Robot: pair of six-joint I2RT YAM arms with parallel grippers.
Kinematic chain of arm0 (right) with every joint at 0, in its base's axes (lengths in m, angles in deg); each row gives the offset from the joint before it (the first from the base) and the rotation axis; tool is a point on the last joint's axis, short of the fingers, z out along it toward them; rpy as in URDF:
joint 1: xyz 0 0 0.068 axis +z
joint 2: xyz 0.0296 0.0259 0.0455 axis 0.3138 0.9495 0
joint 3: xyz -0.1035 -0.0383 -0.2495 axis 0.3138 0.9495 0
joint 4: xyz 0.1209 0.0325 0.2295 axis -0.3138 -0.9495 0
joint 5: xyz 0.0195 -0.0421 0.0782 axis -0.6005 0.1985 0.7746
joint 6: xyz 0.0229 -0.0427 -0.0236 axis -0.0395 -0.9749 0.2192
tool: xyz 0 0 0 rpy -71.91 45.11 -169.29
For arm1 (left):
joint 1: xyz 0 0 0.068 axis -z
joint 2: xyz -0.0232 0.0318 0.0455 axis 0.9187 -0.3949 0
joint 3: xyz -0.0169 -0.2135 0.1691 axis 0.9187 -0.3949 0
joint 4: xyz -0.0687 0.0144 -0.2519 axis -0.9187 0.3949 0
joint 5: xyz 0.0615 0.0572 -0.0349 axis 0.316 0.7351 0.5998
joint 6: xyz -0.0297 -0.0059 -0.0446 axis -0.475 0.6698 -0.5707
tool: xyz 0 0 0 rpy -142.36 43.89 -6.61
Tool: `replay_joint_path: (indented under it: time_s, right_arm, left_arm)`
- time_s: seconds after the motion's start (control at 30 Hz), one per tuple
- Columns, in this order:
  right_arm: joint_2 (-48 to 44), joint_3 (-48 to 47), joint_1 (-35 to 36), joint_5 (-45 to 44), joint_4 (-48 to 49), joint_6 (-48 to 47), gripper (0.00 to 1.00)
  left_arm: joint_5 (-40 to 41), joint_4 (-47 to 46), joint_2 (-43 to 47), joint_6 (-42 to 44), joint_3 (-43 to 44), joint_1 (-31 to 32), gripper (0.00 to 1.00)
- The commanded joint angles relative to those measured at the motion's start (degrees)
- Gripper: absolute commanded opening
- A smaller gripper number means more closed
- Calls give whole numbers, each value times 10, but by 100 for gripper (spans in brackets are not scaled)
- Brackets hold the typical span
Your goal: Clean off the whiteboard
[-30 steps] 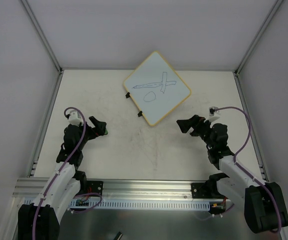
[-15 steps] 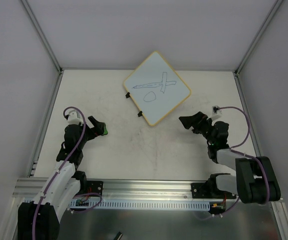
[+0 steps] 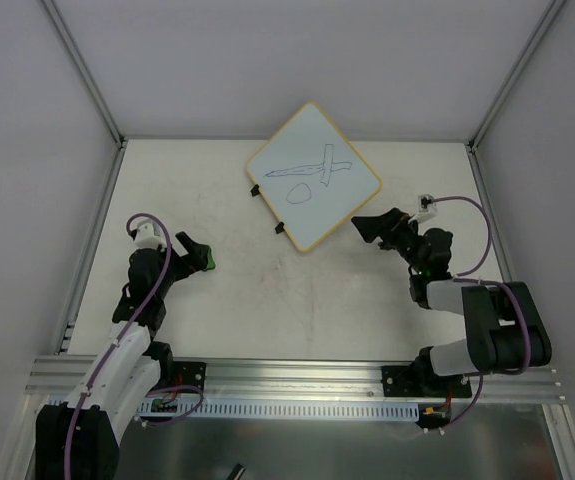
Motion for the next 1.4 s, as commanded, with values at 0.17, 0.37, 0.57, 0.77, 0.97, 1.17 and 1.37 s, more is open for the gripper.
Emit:
replay_joint_path:
  time_s: [0.17,0.37,0.57,0.77,0.97,1.17,1.37]
  right_arm:
    - [84,-79,3,-1,80,-9,91]
    - [161,-132,3,28,105,12,76]
    - [198,-168,4,38,123,23,61]
    - [207,-178,4,37,123,24,50]
    - [220,-187,5,34,122,36,43]
    - [218,-187,12,31,120,36,36]
    - [219,-186,14,30,119,35,27]
  left_arm:
    - [8,2,-11,-3,25,3,99]
    - [41,31,-38,-13,41,3,99]
    - [53,60,-73,-29,62,3,99]
    - [44,69,-116,-48,79,3,99]
    - [49,85,-170,-60,106,2,99]
    - [33,102,-232,-60,144,4,99]
    - [14,132,-306,-47,207,4,99]
